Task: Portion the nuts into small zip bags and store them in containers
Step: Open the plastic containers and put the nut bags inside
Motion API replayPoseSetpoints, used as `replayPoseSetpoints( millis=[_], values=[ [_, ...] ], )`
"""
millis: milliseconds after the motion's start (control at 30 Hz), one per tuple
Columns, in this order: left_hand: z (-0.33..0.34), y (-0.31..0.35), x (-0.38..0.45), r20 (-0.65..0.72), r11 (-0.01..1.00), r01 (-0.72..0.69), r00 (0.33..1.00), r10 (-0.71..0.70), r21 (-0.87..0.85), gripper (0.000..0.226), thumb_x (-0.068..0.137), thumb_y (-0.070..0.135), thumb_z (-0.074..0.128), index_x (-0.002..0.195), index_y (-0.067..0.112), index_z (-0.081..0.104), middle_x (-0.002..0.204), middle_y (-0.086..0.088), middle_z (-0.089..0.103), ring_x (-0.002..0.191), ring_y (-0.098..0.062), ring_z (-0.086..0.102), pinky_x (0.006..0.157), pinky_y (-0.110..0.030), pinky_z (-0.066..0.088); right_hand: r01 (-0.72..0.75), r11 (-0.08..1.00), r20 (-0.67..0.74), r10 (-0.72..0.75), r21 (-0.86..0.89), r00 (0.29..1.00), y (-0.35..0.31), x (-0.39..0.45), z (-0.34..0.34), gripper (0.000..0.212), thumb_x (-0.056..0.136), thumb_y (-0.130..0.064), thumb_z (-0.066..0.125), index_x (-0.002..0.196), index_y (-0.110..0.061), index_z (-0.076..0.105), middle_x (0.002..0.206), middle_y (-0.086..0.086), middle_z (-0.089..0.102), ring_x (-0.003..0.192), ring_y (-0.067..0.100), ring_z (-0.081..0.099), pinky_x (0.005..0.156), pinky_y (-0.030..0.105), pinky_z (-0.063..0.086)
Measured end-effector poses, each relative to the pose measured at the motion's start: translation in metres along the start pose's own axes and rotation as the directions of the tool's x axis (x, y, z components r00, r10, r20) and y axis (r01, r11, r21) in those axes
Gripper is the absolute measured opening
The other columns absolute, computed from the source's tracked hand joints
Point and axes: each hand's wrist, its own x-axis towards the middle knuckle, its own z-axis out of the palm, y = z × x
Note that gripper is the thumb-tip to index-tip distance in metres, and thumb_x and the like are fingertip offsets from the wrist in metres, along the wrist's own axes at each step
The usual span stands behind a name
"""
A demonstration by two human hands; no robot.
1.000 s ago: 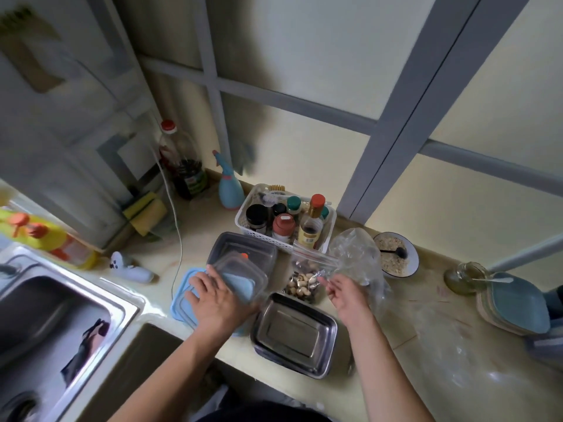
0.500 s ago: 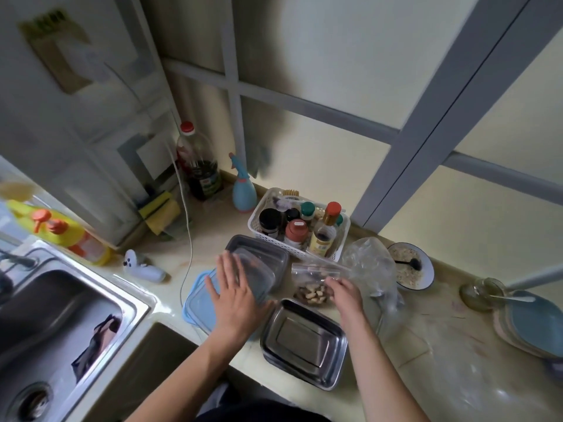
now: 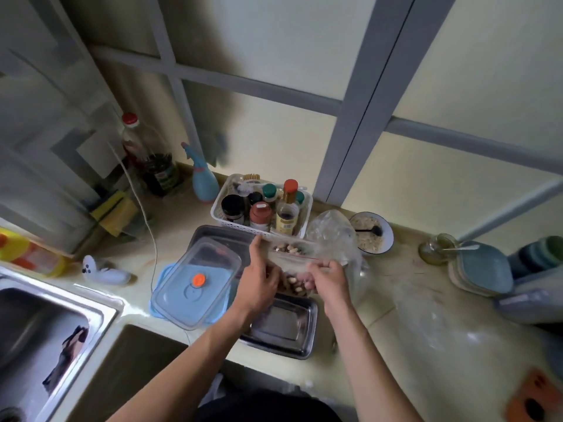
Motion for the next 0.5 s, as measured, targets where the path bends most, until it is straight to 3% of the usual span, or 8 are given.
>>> replayPoseSetpoints(
  millis=[67,133,233,333,400,500],
  values=[
    [0.001,0.002,-0.005,-0.025,0.997,-0.032,0.999,0.031,-0.074,0.075,0.092,0.004,0.053,0.149,0.037,0.016,0.081,0.004,0.068,0.058,-0.012,0.061,0.059,-0.027,0.050,0.054,0.998,0.000,-0.054,0.023,0.999,0.003,-0.010,-0.003,0.019,0.099,-0.015,0.059,0.115,-0.021,0.052,0.072,0.005,0.076,0.055,0.014,0.059,0.056,0.029,0.048],
    [0.002,0.007,-0.011,-0.045,0.991,-0.094,0.995,0.090,-0.096,0.065,0.095,0.004,0.052,0.144,0.037,0.026,0.069,0.003,0.061,0.054,-0.010,0.056,0.052,-0.018,0.043,0.201,0.980,0.017,-0.201,0.014,0.979,0.003,-0.017,-0.005,0.025,0.103,-0.016,0.053,0.118,-0.035,0.054,0.073,0.004,0.074,0.060,0.012,0.061,0.062,0.030,0.052],
    [-0.001,0.015,-0.017,-0.120,0.988,-0.137,0.984,0.128,-0.066,0.049,0.096,0.004,0.050,0.132,0.034,0.040,0.068,0.002,0.059,0.059,-0.011,0.057,0.055,-0.021,0.044,0.388,0.921,0.164,-0.376,-0.046,0.912,0.000,-0.023,-0.010,0.020,0.103,-0.028,0.053,0.110,-0.038,0.068,0.078,-0.009,0.069,0.072,0.007,0.062,0.071,0.032,0.051],
    [0.000,0.022,-0.018,-0.144,0.984,-0.155,0.979,0.141,-0.091,0.035,0.094,0.001,0.049,0.111,0.032,0.057,0.074,0.001,0.064,0.063,-0.009,0.056,0.060,-0.023,0.046,0.348,0.929,0.339,-0.291,-0.123,0.895,-0.009,-0.031,-0.017,0.021,0.090,-0.043,0.071,0.109,-0.033,0.072,0.086,-0.017,0.069,0.084,-0.005,0.063,0.078,0.020,0.050],
    [0.003,0.021,-0.020,-0.110,0.994,-0.075,0.992,0.066,-0.073,0.029,0.090,0.002,0.049,0.091,0.027,0.064,0.071,0.008,0.065,0.062,-0.007,0.056,0.062,-0.025,0.048,0.347,0.886,0.426,-0.199,-0.306,0.883,-0.011,-0.034,-0.020,0.034,0.083,-0.032,0.079,0.115,-0.028,0.070,0.082,-0.019,0.065,0.081,-0.006,0.060,0.071,0.014,0.046],
    [0.010,0.008,-0.024,-0.025,0.987,0.161,0.987,-0.160,0.011,0.025,0.086,0.008,0.051,0.082,0.022,0.071,0.071,0.008,0.070,0.071,-0.014,0.067,0.071,-0.029,0.054,0.352,0.690,0.479,-0.009,-0.632,0.878,-0.009,-0.039,-0.017,0.043,0.080,-0.023,0.074,0.122,-0.021,0.068,0.110,-0.002,0.072,0.099,0.016,0.066,0.083,0.026,0.052]
  ],
)
